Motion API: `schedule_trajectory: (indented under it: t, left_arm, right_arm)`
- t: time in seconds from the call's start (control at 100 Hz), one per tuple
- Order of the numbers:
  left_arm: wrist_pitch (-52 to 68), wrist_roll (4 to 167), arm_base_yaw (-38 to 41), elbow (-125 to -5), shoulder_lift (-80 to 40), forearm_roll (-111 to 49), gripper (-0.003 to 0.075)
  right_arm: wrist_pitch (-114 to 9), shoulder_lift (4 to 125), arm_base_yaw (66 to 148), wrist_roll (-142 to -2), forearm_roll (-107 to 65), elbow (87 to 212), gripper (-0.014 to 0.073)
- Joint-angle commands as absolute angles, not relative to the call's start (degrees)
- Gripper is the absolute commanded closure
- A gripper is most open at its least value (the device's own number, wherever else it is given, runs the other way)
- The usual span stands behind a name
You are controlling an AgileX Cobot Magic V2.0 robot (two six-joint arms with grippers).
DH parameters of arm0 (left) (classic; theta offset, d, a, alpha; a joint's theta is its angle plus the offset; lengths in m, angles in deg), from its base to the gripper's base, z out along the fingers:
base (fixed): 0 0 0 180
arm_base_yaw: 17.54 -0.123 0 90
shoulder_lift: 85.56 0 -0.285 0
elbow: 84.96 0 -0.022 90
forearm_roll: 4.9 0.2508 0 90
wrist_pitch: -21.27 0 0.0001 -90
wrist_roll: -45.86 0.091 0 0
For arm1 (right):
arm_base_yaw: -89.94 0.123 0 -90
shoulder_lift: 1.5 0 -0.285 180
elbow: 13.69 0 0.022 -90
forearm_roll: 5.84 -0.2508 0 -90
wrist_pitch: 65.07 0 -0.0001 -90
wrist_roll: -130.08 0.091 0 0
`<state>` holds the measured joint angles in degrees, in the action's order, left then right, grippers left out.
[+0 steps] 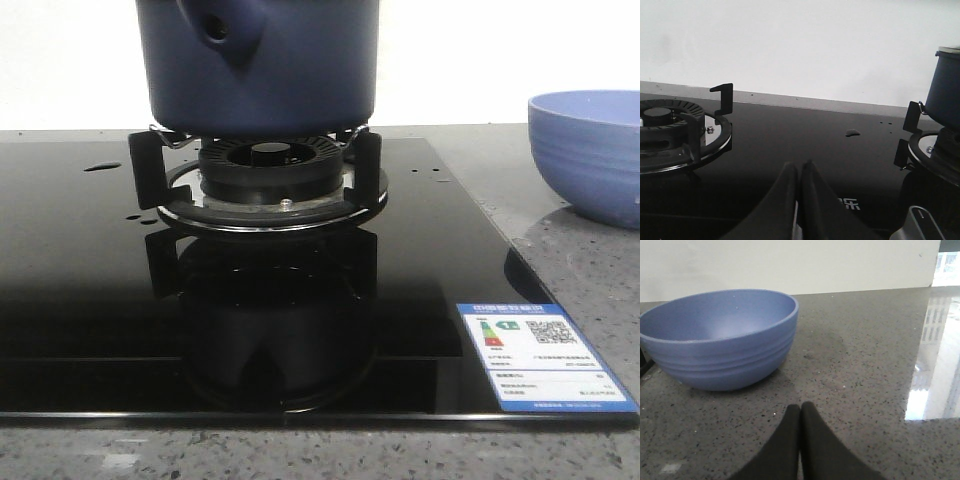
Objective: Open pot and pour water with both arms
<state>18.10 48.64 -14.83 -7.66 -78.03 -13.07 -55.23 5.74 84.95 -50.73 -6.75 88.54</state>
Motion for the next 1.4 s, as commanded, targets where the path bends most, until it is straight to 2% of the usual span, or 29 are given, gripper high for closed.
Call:
schedule_trajectory:
  t: [0.0, 0.8, 1.04, 1.29, 1.39]
  left_arm:
    - [22.3, 48.1, -15.2, -5.8, -79.4, -13.1, 0.0739]
    - [22.3, 48.1, -15.2, -5.8, -79.4, -13.1, 0.0739]
    - [22.3, 48.1, -15.2, -5.8, -79.4, -13.2, 0.0739]
    - [22.3, 48.1, -15.2, -5.8, -79.4, -25.1, 0.0739]
    - [22.7, 48.1, -15.2, -5.8, -79.4, -34.6, 0.0739]
  right_arm:
    - [-59.5, 4.7, 84.6, -50.7, -6.2, 87.0, 0.0639]
    - [-59.7, 4.7, 84.6, -50.7, -6.3, 87.0, 0.0639]
    - [-61.5, 4.7, 84.6, -50.7, -15.5, 87.0, 0.0639]
    - [-64.7, 4.7, 84.6, -50.7, -22.2, 87.0, 0.0639]
    - [-64.7, 4.7, 84.6, -50.6, -31.6, 87.0, 0.0639]
